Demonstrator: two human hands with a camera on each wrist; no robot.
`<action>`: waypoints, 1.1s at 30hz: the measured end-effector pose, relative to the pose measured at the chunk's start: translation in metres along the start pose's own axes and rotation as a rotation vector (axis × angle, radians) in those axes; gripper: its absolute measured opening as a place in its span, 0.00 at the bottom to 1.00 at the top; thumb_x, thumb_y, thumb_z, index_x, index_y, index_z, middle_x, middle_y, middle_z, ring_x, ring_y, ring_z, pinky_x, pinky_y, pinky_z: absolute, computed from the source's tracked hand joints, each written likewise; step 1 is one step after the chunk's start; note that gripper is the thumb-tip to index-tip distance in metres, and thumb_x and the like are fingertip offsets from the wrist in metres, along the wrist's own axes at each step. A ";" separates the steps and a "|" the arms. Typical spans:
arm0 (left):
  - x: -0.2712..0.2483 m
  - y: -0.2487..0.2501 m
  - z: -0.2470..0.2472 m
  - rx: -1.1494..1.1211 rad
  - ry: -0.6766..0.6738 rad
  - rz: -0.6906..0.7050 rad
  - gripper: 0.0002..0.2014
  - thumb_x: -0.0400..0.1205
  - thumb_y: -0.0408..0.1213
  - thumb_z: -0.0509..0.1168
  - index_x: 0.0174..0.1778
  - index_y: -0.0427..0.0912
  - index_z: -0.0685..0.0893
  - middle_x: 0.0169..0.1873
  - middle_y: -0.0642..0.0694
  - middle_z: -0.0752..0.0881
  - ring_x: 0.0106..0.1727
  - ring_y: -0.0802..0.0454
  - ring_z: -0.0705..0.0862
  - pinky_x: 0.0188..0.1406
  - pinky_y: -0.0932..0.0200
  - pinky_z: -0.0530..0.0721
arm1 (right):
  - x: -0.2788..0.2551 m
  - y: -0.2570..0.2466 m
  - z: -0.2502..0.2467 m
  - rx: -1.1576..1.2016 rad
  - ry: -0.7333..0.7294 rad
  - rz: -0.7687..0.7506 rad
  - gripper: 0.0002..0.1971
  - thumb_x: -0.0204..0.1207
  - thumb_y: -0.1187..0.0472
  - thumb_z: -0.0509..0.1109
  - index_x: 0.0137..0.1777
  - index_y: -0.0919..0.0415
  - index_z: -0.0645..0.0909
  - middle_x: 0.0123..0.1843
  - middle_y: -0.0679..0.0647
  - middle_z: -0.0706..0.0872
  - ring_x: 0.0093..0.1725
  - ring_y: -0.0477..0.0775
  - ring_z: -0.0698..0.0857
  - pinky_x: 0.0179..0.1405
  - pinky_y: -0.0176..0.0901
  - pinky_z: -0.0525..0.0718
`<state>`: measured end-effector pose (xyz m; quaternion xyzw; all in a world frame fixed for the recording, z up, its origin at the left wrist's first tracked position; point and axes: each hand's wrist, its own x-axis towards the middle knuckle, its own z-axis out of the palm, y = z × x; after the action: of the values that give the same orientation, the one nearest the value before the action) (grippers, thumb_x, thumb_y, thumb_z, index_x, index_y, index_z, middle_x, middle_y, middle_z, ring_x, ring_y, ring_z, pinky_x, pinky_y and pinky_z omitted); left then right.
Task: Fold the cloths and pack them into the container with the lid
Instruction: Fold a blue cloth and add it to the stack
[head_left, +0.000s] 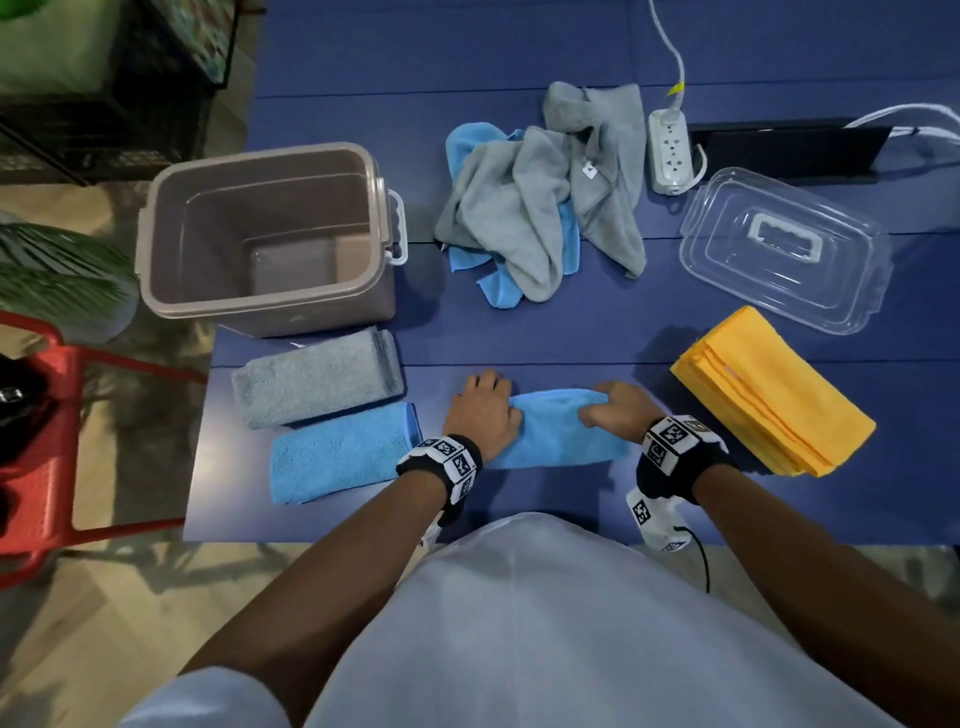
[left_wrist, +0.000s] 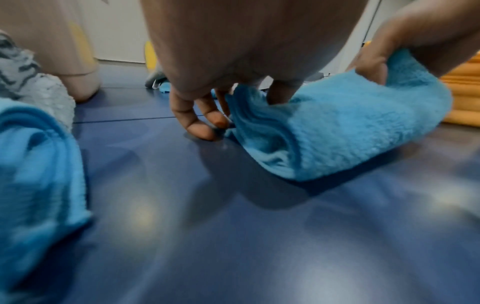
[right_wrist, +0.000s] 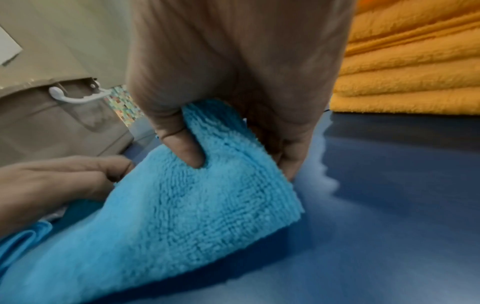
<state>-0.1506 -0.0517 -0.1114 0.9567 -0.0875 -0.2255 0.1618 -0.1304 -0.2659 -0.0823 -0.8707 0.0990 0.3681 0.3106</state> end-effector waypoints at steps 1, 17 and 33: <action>-0.002 -0.002 -0.005 -0.063 -0.014 0.016 0.21 0.79 0.45 0.51 0.61 0.37 0.77 0.62 0.38 0.79 0.61 0.38 0.76 0.56 0.47 0.77 | -0.002 -0.004 -0.002 0.019 -0.006 -0.033 0.20 0.52 0.50 0.66 0.42 0.62 0.82 0.38 0.54 0.84 0.41 0.57 0.82 0.37 0.45 0.74; -0.116 -0.132 -0.110 -0.213 0.198 0.142 0.16 0.72 0.54 0.73 0.46 0.50 0.77 0.39 0.54 0.81 0.42 0.49 0.81 0.38 0.55 0.75 | -0.030 -0.187 0.041 -0.141 -0.222 -0.795 0.06 0.64 0.64 0.73 0.39 0.60 0.79 0.34 0.51 0.84 0.34 0.47 0.81 0.35 0.40 0.79; -0.157 -0.204 -0.031 0.261 0.147 0.163 0.18 0.71 0.49 0.62 0.52 0.44 0.70 0.48 0.41 0.78 0.42 0.41 0.77 0.42 0.47 0.77 | -0.010 -0.164 0.165 -0.879 -0.132 -1.119 0.14 0.57 0.66 0.70 0.42 0.54 0.75 0.45 0.51 0.77 0.44 0.56 0.75 0.46 0.48 0.73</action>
<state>-0.2554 0.1849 -0.0932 0.9733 -0.1811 -0.1279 0.0599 -0.1672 -0.0357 -0.0872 -0.8116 -0.5389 0.2112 0.0786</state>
